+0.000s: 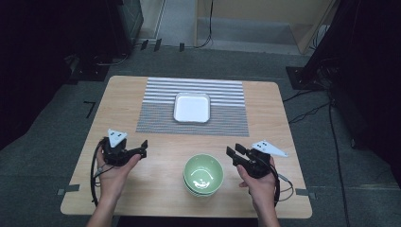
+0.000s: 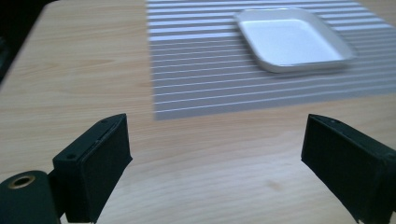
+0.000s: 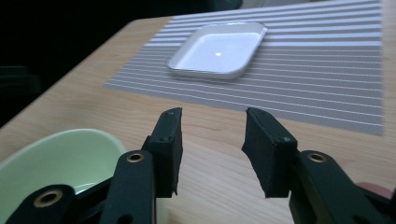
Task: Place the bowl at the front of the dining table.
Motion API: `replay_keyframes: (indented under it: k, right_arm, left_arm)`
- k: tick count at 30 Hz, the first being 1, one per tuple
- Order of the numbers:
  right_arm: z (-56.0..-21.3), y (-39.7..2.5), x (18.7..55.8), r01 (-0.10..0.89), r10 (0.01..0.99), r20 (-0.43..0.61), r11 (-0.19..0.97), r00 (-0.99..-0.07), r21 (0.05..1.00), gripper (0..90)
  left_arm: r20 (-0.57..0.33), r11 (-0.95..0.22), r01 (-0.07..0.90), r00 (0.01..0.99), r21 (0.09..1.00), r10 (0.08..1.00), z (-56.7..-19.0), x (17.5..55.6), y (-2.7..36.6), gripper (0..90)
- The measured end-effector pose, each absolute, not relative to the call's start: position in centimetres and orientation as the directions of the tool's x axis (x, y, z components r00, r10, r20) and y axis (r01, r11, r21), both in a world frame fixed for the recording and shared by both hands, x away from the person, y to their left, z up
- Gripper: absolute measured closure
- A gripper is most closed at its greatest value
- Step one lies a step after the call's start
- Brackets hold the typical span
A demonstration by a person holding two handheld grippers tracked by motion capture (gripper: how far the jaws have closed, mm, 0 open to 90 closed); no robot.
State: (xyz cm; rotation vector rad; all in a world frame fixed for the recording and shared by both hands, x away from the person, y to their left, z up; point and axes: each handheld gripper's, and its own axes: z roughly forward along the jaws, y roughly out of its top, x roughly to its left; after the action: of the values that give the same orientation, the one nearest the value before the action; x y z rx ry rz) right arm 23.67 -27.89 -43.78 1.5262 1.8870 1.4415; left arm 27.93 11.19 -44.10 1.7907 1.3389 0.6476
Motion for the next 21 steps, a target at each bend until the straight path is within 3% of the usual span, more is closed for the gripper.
replay_keyframes:
  k: [2,5,10,12,16,19,21]
  right_arm:
    - [-43.4,-27.3,23.3,0.539,0.855,0.322,-0.060,-0.406,0.840,58.2]
    - [-43.0,-26.0,22.8,0.565,0.852,0.305,-0.013,-0.426,0.825,55.4]
    - [-43.2,-24.9,22.5,0.601,0.843,0.304,0.028,-0.443,0.798,57.9]
    - [-43.3,-24.3,22.5,0.612,0.846,0.289,0.054,-0.448,0.789,58.6]
    - [-43.7,-23.4,22.7,0.650,0.860,0.259,0.106,-0.440,0.753,66.1]
    - [-44.0,-23.3,22.7,0.654,0.854,0.251,0.130,-0.456,0.745,81.6]
    - [-44.0,-23.3,22.6,0.644,0.851,0.248,0.130,-0.462,0.754,84.2]
  left_arm:
    - [-0.077,-0.141,0.540,0.360,0.830,0.930,-43.9,27.4,9.8,15.8]
    - [-0.168,-0.120,0.545,0.449,0.830,0.878,-43.0,26.2,7.6,15.8]
    - [-0.210,-0.127,0.544,0.513,0.829,0.832,-42.3,25.2,6.1,16.5]
    - [-0.209,-0.137,0.542,0.528,0.829,0.823,-42.2,24.9,5.6,24.3]
    - [-0.207,-0.163,0.525,0.576,0.835,0.791,-41.8,24.3,4.5,30.0]
    - [-0.202,-0.193,0.510,0.619,0.839,0.759,-41.4,23.8,3.5,32.9]
    - [-0.201,-0.211,0.504,0.642,0.838,0.740,-41.4,23.5,2.9,33.8]
